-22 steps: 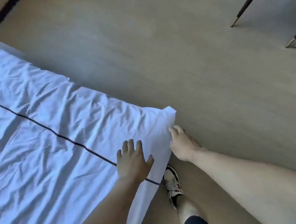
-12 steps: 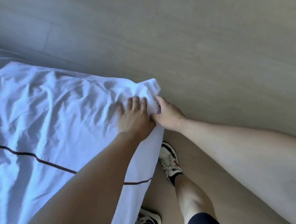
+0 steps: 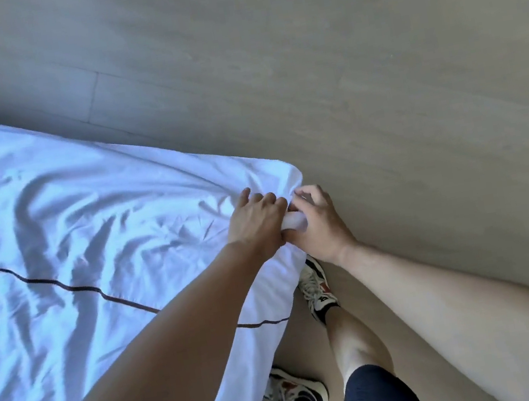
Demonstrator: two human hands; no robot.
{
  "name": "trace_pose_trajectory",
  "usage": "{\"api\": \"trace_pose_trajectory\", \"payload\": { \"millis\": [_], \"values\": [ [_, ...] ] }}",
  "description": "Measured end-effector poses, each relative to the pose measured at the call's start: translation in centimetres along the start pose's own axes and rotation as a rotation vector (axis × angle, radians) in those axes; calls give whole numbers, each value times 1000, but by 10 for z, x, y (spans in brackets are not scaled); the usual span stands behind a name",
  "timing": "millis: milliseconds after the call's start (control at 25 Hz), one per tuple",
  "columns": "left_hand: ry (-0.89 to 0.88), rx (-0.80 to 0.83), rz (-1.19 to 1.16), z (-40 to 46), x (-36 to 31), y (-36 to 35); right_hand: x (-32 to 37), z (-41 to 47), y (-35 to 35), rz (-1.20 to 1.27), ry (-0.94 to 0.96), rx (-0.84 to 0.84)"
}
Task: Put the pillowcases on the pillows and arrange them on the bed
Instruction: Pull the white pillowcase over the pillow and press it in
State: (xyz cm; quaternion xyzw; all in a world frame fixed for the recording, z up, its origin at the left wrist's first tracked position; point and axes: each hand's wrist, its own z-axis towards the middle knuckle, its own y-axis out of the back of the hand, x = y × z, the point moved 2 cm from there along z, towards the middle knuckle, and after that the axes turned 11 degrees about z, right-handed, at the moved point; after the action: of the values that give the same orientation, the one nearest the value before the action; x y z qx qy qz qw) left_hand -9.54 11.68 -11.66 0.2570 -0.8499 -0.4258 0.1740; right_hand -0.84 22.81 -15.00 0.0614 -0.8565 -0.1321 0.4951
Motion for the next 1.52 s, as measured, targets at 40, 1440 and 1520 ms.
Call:
{"api": "trace_pose_trajectory", "payload": {
  "millis": [40,1440,1520],
  "values": [
    [-6,-47,-10,-12,3,6,7,-10,-2,80,-29,16],
    [1258,81,-1389,-273,81,-72,158,-174,-159,-26,-114,613],
    [1090,290,-1484,-277,87,-65,172,-164,-165,-173,-190,786]
  ]
}}
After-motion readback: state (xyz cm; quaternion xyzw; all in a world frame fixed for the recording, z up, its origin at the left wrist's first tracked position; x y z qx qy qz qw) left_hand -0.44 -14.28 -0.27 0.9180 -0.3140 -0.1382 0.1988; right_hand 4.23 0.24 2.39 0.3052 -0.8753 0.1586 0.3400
